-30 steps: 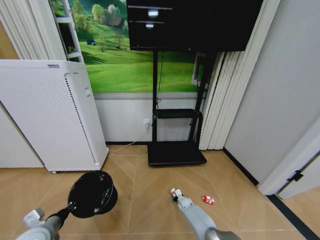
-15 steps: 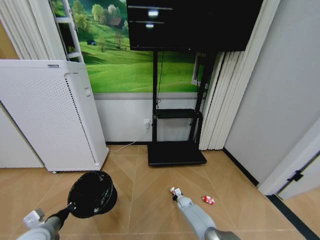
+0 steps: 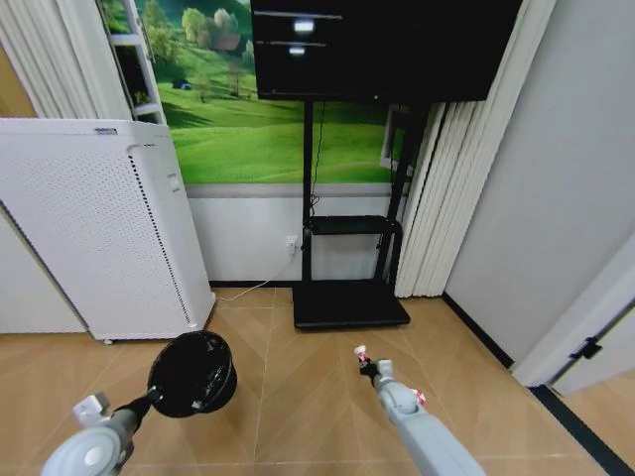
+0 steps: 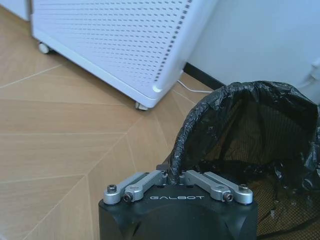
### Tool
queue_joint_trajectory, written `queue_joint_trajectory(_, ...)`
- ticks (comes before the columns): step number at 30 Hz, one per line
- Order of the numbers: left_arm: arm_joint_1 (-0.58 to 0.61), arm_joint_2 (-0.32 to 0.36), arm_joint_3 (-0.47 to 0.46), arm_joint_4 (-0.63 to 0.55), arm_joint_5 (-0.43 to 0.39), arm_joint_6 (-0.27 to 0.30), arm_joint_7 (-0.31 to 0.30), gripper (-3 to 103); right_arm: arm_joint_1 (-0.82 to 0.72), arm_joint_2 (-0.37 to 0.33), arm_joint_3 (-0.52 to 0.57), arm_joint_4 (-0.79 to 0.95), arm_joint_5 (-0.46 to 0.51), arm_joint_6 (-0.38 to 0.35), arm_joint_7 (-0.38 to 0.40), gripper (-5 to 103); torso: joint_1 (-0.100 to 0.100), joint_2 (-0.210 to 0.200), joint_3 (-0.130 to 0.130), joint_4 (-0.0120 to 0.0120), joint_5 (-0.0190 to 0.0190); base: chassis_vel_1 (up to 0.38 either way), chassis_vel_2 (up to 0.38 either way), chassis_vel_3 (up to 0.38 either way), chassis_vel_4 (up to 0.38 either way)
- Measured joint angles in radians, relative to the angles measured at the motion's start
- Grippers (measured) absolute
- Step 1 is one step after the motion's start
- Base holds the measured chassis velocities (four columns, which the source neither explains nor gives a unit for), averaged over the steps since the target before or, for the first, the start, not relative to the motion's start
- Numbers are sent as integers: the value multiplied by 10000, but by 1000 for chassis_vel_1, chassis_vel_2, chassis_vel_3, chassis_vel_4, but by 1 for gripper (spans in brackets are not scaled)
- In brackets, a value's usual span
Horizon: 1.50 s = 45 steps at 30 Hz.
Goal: Pick up the trash bin and place the garbage on the floor into it.
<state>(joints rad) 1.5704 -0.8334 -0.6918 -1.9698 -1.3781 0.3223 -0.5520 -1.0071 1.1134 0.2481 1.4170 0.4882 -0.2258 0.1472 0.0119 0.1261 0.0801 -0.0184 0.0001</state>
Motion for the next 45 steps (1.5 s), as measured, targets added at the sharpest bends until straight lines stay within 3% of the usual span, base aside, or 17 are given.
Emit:
queue_joint_trajectory(7,-873,534,1504,248,242,-115,236,2,-1079,-870,1035,2825,480,1052,-1173,21,0,0,0,2,1,0,0,0,0)
queue_joint_trajectory(8,-1049,564,1758,287,241,-151,319,2,-1362,-1002,1216,3563,730,1411,-1803,21,0,0,-1,-1,-2,0,0,0,0)
queue_joint_trajectory(9,-1049,564,1758,287,241,-151,319,2,-1362,-1002,1216,3563,730,1411,-1803,21,0,0,-1,-1,-2,0,0,0,0)
queue_joint_trajectory(11,-1097,442,1821,276,148,-182,451,2,-1545,-1169,1138,4344,964,1992,-2933,21,0,1,0,1,0,0,0,0,0)
queue_joint_trajectory(12,-1097,442,1821,276,148,-182,451,2,-1545,-1169,1138,4344,964,1992,-2933,21,0,1,0,1,0,0,0,0,0)
queue_joint_trajectory(13,-1227,320,1824,295,-63,-210,449,2,-1719,-1284,976,4768,1035,2267,-3434,21,0,0,0,13,0,0,0,0,0)
queue_joint_trajectory(14,-1443,248,1904,384,-293,-234,404,2,-1926,-1354,883,5067,1038,2501,-3758,21,0,0,0,10,-2,0,0,0,0)
queue_joint_trajectory(17,-1796,173,2150,652,-549,-241,356,2,-2217,-1428,589,5481,904,2857,-4267,21,0,0,0,-2,2,0,0,0,0)
queue_joint_trajectory(19,-2103,143,2554,924,-594,-238,382,2,-2314,-1445,194,5646,697,3146,-4603,21,0,0,0,4,-1,0,0,0,0)
queue_joint_trajectory(23,-2722,120,3232,1302,-538,-281,458,2,-2411,-1445,-156,5725,502,3343,-4798,21,-1,0,0,7,0,0,0,0,0)
queue_joint_trajectory(26,-4062,-2,4825,1890,-335,-387,656,2,-2454,-1417,-709,5738,86,3590,-5068,21,0,0,0,1,0,0,0,0,0)
queue_joint_trajectory(28,-4290,-15,5149,1997,-259,-409,725,2,-2450,-1412,-810,5714,20,3628,-5116,21,0,0,1,0,0,0,0,0,0)
queue_joint_trajectory(30,-4926,-17,6063,2307,66,-481,1003,2,-2390,-1382,-1086,5581,-202,3764,-5239,21,0,0,1,0,0,0,0,0,0)
queue_joint_trajectory(42,-6208,-403,8153,3166,895,-914,2190,2,-2318,-1182,-1840,5065,-1143,4202,-5491,21,0,0,1,4,1,0,0,0,0)
queue_joint_trajectory(45,-6766,-721,9070,3446,1061,-1023,2541,2,-2304,-1204,-2222,4913,-1507,4374,-5510,21,0,0,1,2,0,0,0,0,0)
